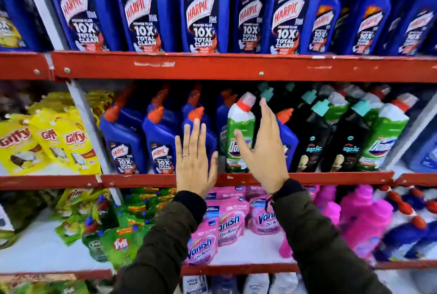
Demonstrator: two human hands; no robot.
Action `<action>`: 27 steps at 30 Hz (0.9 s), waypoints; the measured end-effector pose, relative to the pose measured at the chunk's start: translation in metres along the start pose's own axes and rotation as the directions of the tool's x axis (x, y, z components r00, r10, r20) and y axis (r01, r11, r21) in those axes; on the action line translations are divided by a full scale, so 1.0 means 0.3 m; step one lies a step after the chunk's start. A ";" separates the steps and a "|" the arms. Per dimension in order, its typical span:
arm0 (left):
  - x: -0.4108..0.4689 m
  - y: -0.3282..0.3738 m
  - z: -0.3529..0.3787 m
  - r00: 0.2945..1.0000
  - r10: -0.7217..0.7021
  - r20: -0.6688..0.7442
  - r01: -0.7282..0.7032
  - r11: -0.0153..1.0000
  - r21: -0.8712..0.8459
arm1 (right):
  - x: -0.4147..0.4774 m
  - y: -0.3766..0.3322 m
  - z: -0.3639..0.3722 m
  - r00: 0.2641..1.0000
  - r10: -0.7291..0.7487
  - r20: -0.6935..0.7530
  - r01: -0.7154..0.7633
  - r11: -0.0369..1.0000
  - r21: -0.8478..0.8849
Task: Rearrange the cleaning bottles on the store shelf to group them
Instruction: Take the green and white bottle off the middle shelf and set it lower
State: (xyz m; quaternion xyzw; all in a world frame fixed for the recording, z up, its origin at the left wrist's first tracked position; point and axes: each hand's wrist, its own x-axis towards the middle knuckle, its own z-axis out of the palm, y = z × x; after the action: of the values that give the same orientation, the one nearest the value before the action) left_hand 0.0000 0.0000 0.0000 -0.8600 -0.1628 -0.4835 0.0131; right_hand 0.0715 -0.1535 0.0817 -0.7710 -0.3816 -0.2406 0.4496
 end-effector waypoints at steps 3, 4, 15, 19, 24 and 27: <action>-0.028 -0.033 0.085 0.999 -0.013 -0.034 0.014 1.000 0.026 | 0.047 -0.002 0.050 0.999 0.050 -0.005 -0.050 0.999 0.013; -0.049 -0.045 0.121 0.999 0.016 -0.041 -0.014 0.999 0.035 | 0.060 -0.006 0.071 0.997 0.084 0.001 -0.084 0.997 -0.003; -0.117 -0.106 0.315 0.989 0.074 -0.124 -0.071 0.997 0.030 | 0.085 0.024 0.144 0.978 0.177 -0.113 -0.191 0.974 -0.120; -0.125 -0.109 0.326 0.983 0.073 -0.167 -0.070 0.997 0.024 | 0.098 0.026 0.128 0.980 0.177 -0.097 -0.182 0.982 -0.052; -0.122 -0.111 0.327 0.981 0.089 -0.172 -0.085 0.996 0.030 | 0.091 -0.038 0.033 0.970 0.167 -0.176 -0.159 0.986 0.059; -0.125 -0.111 0.327 0.983 0.082 -0.165 -0.079 0.997 0.026 | 0.056 -0.058 -0.031 0.971 0.173 -0.165 -0.160 0.983 0.088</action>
State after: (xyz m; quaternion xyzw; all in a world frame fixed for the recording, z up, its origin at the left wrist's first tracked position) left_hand 0.0533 0.0390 -0.0881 -0.8225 -0.1308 -0.5509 0.0543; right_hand 0.0673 -0.1502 0.1069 -0.7595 -0.2838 -0.2535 0.5277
